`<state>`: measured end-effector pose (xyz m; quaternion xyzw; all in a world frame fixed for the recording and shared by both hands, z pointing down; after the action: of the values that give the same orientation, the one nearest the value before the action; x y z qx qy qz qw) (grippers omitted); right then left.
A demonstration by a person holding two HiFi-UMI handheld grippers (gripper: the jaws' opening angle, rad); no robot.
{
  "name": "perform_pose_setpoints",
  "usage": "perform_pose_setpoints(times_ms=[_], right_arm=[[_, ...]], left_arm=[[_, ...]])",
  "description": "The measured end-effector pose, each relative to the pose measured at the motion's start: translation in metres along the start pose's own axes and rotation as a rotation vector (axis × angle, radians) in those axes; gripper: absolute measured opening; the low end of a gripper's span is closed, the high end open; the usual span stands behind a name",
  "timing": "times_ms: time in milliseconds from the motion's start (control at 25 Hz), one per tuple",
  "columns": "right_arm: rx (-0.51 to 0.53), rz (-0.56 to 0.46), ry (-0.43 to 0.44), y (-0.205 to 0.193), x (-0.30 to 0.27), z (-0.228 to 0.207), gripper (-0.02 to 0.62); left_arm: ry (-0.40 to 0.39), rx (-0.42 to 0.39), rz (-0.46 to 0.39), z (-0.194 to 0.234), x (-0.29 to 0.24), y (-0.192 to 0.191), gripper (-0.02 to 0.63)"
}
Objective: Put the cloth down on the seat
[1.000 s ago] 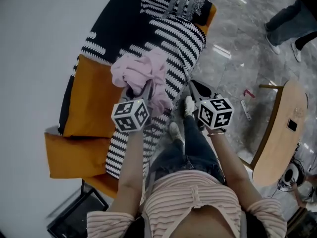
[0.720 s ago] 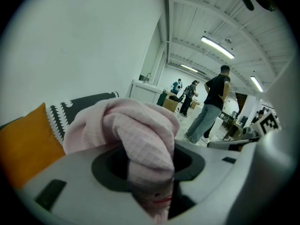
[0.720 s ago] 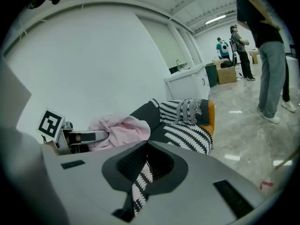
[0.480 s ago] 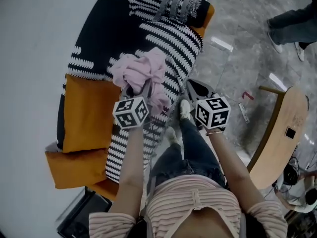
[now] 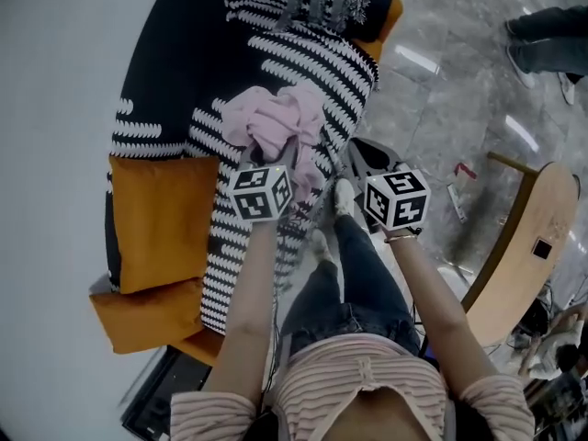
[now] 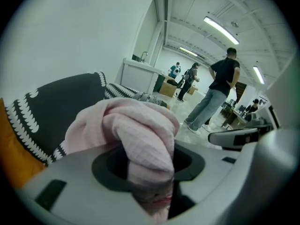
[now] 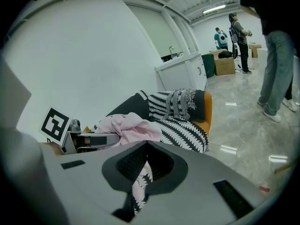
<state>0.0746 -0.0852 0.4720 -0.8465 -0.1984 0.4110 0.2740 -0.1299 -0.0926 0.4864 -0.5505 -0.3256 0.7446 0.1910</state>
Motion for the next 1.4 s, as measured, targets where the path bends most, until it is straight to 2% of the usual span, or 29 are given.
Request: perform_pose_setpoints(times_ms=[400, 840, 1400], right_arm=[[-0.025, 0.053, -0.015, -0.004, -0.037, -0.026, 0.009], [-0.019, 0.114, -0.023, -0.011, -0.074, -0.049, 0.009], [-0.02, 0.188, -0.042, -0.026, -0.11, -0.073, 0.008]], left_arm=[[-0.024, -0.044, 0.101, 0.003, -0.06, -0.014, 0.202], [-0.033, -0.032, 0.16, 0.002, -0.111, -0.025, 0.202], [-0.026, -0.046, 0.275, 0.007, -0.187, -0.048, 0.202]])
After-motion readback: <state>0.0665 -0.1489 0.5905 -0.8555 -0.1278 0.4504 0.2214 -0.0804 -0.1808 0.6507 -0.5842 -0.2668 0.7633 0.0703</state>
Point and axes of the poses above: the fingertips, and each gripper's own axes: x backward along the fingers, z to its left, y out of its top, the point moved 7 cm from there along x, backward along the fingers, and after that the axes turned 6 degrees about -x, right-handed, at the moved point
